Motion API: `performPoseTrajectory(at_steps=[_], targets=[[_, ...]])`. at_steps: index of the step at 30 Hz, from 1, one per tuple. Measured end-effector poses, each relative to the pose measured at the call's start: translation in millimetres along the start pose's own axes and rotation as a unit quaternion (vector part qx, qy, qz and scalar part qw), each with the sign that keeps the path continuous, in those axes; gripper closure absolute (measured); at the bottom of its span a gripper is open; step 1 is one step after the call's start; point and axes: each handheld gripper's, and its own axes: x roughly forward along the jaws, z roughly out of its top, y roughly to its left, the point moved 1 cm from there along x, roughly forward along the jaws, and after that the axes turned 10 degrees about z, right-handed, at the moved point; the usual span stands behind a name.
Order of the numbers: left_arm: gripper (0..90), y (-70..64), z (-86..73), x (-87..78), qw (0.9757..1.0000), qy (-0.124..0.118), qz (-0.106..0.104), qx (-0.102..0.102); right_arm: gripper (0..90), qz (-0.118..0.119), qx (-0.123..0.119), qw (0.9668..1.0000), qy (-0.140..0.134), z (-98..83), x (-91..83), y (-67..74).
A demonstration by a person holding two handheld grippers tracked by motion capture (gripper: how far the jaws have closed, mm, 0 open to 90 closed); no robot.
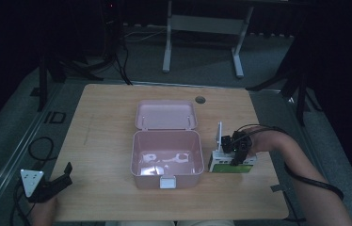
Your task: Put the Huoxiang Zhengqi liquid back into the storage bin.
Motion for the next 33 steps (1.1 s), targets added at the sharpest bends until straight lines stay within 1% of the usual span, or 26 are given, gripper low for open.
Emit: performPoseTrajectory(at_steps=[5,7,11,12,18,19,20,21,23,29,33], targets=[[1.5,0.0,0.0,0.0,1.0000,0.000,0.000,-0.001,62.6,-0.007,0.007,0.9999,-0.007,0.4,-13.6,6.5],[1.5,0.0,0.0,-0.1,1.0000,0.000,0.000,-0.001,62.6,-0.008,0.007,0.9999,-0.007,0.2,-15.7,7.5],[1.5,0.1,0.0,0.0,1.0000,0.000,0.001,-0.002,62.6,-0.012,0.013,0.9998,-0.004,0.0,-28.5,13.7],[1.6,0.2,0.0,0.0,1.0000,0.000,0.001,-0.002,62.6,-0.014,0.011,0.9998,-0.003,0.0,-30.3,14.2],[1.5,0.1,0.0,0.1,1.0000,0.000,0.001,-0.002,62.7,-0.016,0.019,0.9997,-0.003,0.2,-47.4,20.1],[1.5,0.1,0.0,0.1,1.0000,0.000,0.001,-0.002,62.7,-0.016,0.019,0.9997,-0.003,0.2,-47.4,20.1],[1.5,0.2,0.0,0.2,1.0000,0.001,0.002,-0.002,62.7,-0.017,0.020,0.9996,-0.004,0.3,-50.5,21.1],[1.5,0.2,0.0,0.1,1.0000,0.001,0.002,-0.002,62.7,-0.022,0.020,0.9996,-0.003,1.1,-58.3,24.3],[1.5,0.1,0.0,0.1,1.0000,0.001,0.002,-0.001,62.7,-0.022,0.020,0.9995,-0.003,1.4,-61.1,25.3],[1.5,0.4,0.1,-0.2,1.0000,0.001,0.002,-0.002,62.7,-0.026,0.026,0.9993,-0.003,2.5,-78.3,32.5],[1.5,0.4,0.1,-0.2,1.0000,0.001,0.001,-0.003,62.7,-0.025,0.029,0.9992,-0.007,3.1,-85.8,35.2]])
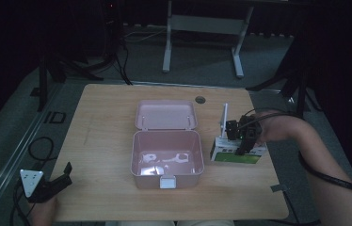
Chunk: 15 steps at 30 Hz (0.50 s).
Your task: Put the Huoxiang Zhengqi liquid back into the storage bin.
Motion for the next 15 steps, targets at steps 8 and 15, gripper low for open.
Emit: performPoseTrajectory(at_steps=[8,15], targets=[[1.5,-0.3,0.0,0.0,1.0000,0.001,0.000,0.001,62.7,-0.012,0.002,0.9999,-0.001,4.9,-19.3,4.8],[1.5,-0.1,0.0,0.0,1.0000,0.000,0.000,0.000,62.7,-0.015,0.006,0.9998,-0.010,14.4,-33.0,7.5]])
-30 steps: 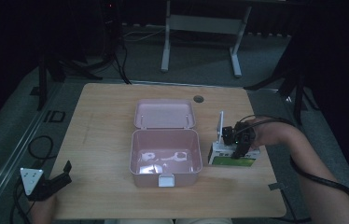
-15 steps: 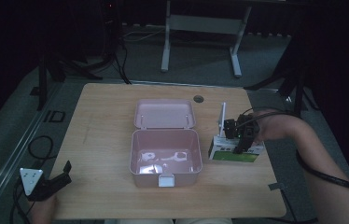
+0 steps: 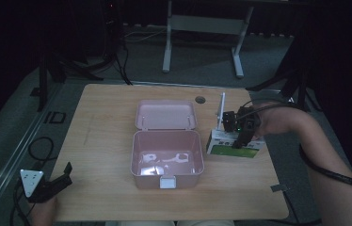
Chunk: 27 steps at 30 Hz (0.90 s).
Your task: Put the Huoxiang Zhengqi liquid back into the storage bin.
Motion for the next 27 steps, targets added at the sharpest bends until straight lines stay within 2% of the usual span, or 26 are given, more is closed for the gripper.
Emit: performPoseTrajectory(at_steps=[17,27], targets=[[1.5,0.3,0.0,0.0,1.0000,0.000,-0.001,0.000,62.6,0.009,-0.023,0.9997,-0.003,40.5,-1.7,2.9],[1.5,0.4,0.1,0.0,1.0000,0.000,-0.003,0.001,62.6,0.013,-0.036,0.9993,0.002,74.0,2.3,7.1]])
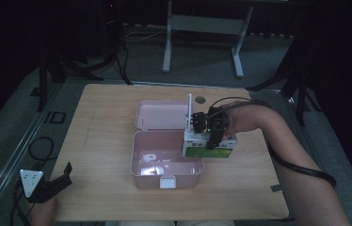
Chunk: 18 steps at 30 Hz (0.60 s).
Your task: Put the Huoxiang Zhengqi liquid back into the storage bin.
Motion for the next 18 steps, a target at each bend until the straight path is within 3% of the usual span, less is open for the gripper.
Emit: performPoseTrajectory(at_steps=[18], targets=[[1.5,0.8,0.1,0.0,1.0000,0.000,-0.003,-0.002,62.6,0.004,-0.036,0.9993,0.006,54.1,4.5,6.3]])
